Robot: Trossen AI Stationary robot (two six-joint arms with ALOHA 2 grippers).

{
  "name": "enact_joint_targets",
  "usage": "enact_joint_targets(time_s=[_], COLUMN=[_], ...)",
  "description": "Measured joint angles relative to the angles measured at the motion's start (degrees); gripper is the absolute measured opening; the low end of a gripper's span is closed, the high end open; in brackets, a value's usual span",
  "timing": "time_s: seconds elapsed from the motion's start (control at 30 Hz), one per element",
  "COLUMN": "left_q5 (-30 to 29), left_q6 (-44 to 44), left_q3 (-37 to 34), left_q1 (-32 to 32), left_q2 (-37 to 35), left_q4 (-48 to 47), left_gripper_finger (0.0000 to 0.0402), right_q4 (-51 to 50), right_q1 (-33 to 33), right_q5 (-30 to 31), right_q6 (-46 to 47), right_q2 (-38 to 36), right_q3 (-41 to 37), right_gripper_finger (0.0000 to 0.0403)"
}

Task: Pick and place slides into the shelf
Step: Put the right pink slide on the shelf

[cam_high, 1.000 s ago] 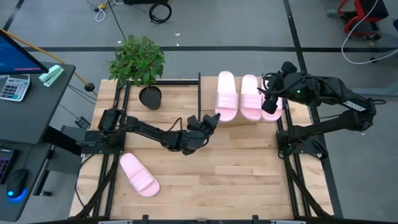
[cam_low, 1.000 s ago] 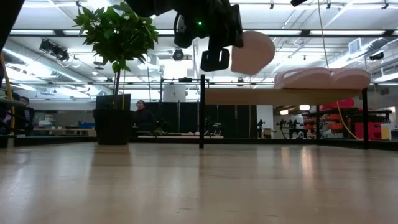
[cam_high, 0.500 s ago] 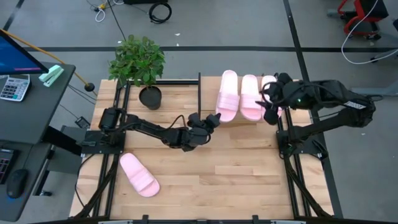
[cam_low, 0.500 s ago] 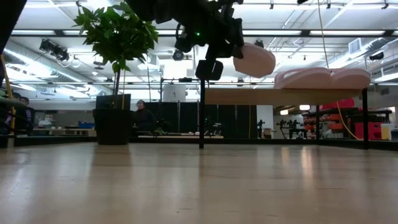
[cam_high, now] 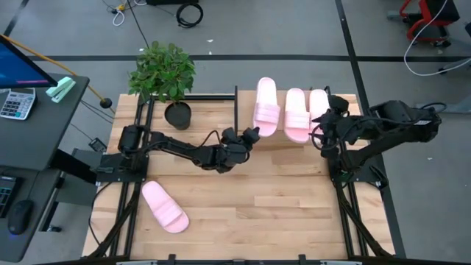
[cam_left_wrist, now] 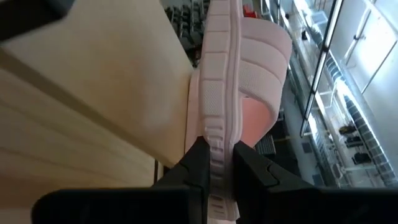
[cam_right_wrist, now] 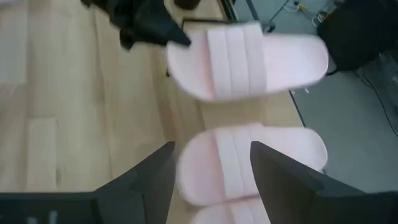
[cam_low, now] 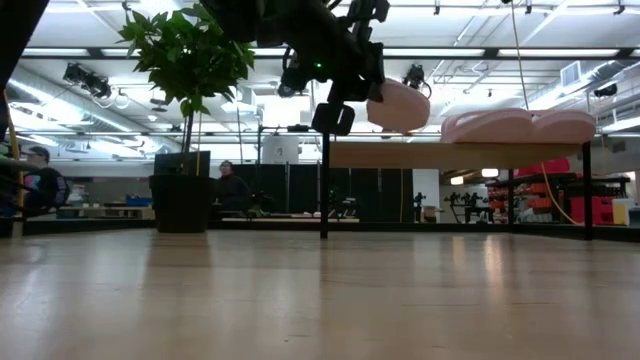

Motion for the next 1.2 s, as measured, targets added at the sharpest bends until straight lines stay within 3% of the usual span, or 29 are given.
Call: enact_joint_targets(time_s=[0.2,0.43,0.6,0.73,1.2], left_q5=[-2.7,-2.6,-3.1,-3.0,-3.1], left_q6=[-0.8,0.3,-0.8,-2.7,-3.0], left_q3=[2.9,17.1,23.7,24.1,24.1], left_q1=[1.0,1.3,0.6,-0.2,-1.8], left_q2=[1.9,11.4,14.0,14.0,14.1], left_q4=[0.3,-0.6,-10.5,-14.8,-15.1], left_gripper_finger=[0.005,0.005,0.0049,0.0049,0.0048], right_q4=[-2.0,-2.1,-2.5,-2.4,-2.4], right_q1=[0.1,0.1,0.1,0.1,0.1], right_q5=[-2.7,-3.4,-3.4,-3.4,-3.4], right_q6=[-2.5,-4.3,-3.5,-3.2,-3.2], right_q2=[-2.2,-6.9,-9.7,-11.4,-11.3], right_q3=[0.0,0.0,0.0,0.0,0.0], right_gripper_finger=[0.0213,0.0213,0.0213,0.0213,0.0213])
